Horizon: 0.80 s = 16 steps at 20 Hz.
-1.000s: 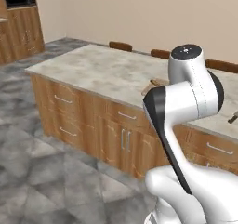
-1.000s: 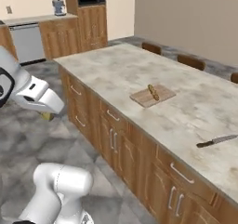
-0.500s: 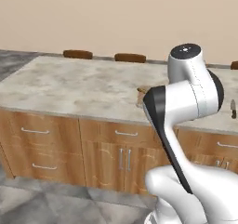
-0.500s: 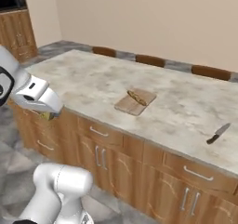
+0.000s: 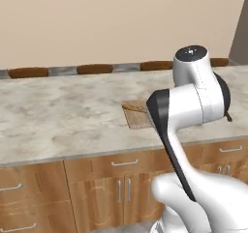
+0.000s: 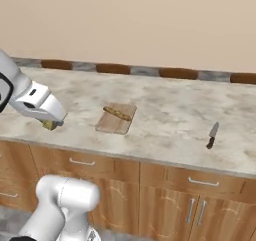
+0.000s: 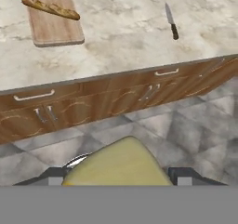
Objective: Retrieve the sausage and cheese from the fridge and place them on the cutting board on the counter.
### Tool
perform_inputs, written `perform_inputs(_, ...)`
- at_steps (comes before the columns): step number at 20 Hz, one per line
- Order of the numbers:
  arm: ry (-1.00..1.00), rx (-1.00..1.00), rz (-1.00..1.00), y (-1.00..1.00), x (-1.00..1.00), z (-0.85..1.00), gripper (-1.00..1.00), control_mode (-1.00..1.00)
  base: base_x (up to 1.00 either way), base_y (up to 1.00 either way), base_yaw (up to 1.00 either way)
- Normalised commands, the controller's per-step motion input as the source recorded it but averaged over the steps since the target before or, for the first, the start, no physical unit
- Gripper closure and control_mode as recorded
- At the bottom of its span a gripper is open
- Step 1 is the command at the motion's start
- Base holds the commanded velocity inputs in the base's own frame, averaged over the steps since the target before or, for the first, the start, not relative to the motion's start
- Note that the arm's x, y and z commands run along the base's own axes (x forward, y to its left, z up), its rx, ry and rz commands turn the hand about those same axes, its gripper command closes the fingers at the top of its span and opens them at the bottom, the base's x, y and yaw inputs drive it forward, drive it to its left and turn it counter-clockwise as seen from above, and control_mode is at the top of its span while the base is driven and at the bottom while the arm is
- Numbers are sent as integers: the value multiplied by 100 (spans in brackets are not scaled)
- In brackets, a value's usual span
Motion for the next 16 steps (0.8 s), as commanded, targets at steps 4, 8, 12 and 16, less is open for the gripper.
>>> perform_inputs(4, 0, 0, 0, 0, 0, 0, 100, 100, 82, 12, -26)
perform_inputs(8, 0, 0, 0, 0, 0, 0, 100, 100, 78, 44, -1)
perform_inputs(12, 0, 0, 0, 0, 0, 0, 100, 100, 69, 5, 0)
perform_inputs(16, 22, 0, 4, 1, 72, -24, 100, -100, 21, 0, 0)
